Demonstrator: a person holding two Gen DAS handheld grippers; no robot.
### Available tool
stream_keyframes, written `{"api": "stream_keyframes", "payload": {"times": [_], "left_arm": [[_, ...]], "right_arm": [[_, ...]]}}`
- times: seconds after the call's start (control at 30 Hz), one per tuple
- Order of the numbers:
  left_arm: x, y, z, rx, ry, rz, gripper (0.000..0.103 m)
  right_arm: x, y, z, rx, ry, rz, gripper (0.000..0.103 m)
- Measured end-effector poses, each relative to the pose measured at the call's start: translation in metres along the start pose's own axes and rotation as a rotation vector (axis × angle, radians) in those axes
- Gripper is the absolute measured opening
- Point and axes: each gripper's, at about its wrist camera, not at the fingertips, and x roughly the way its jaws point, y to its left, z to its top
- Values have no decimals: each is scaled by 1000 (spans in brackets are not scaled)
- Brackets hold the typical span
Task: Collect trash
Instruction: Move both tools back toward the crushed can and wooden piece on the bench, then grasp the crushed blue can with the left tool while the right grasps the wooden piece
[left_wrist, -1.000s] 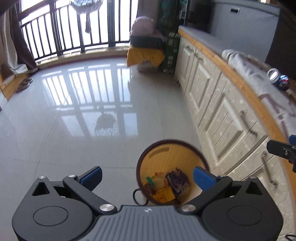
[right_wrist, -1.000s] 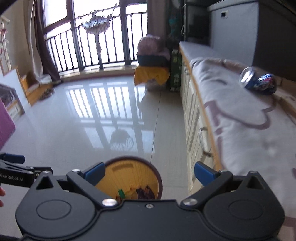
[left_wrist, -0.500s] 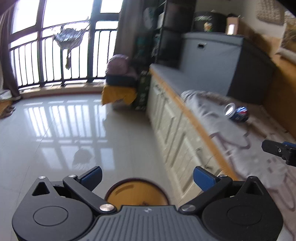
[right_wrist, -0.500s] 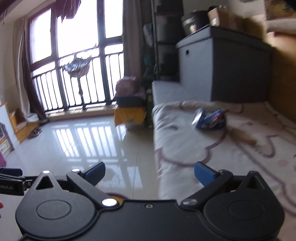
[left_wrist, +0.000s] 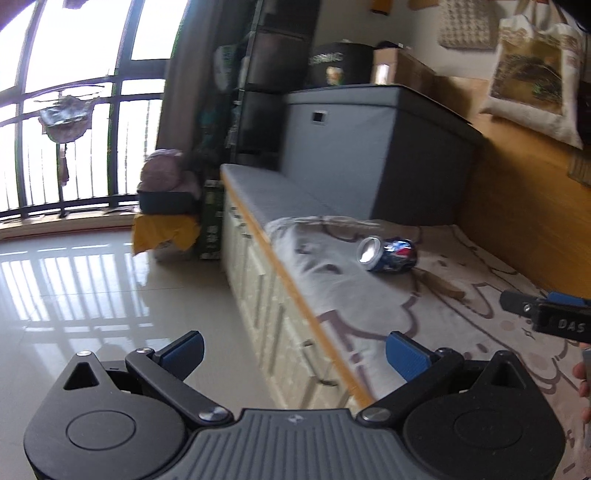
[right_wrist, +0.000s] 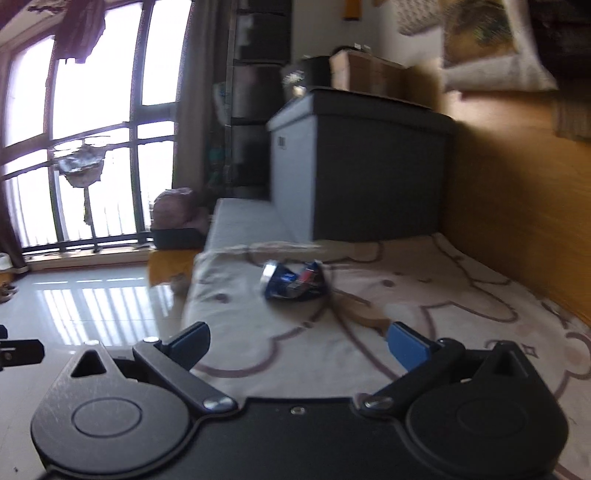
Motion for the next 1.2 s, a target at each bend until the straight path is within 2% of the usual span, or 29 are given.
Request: {"api": "stream_keyframes", "payload": {"times": [0.27, 0.47, 0.57, 0.63, 0.7, 0.73, 0.77, 0.83, 0.9, 0.97, 1.03, 1.2], "left_arm": [[59, -45, 25, 0, 37, -129, 103], [112, -77, 54, 4, 45, -190, 103], [138, -90, 65, 45, 31, -205, 103], [152, -97, 72, 85, 20, -245, 103], [165, -105, 77, 140, 6, -283, 103], [172, -110, 80, 174, 7, -297, 99], [178, -117, 82, 217, 9, -307, 90], [190, -131, 84, 319, 14, -310, 79], [201, -143, 82, 421, 16, -295, 74], [212, -154, 80, 516, 22, -286, 67], [221, -163, 76, 596, 25, -274, 61], [241, -175, 61, 837, 11, -218, 54]], "right_arm": [[62, -45, -10, 63, 33, -145, 103], [111, -59, -11, 113, 21, -114, 103], [137, -65, -11, 142, 39, -97, 103], [152, -69, -12, 161, 53, -84, 103], [164, -72, -13, 179, 63, -58, 103], [168, -74, -15, 187, 66, -44, 103], [173, -77, -17, 197, 71, -24, 103], [177, -88, -22, 259, 84, 41, 102], [175, -98, -22, 308, 65, 89, 102], [177, -102, -22, 311, 63, 87, 96], [182, -107, -21, 314, 78, 83, 84], [195, -120, -20, 337, 96, 98, 77]]}}
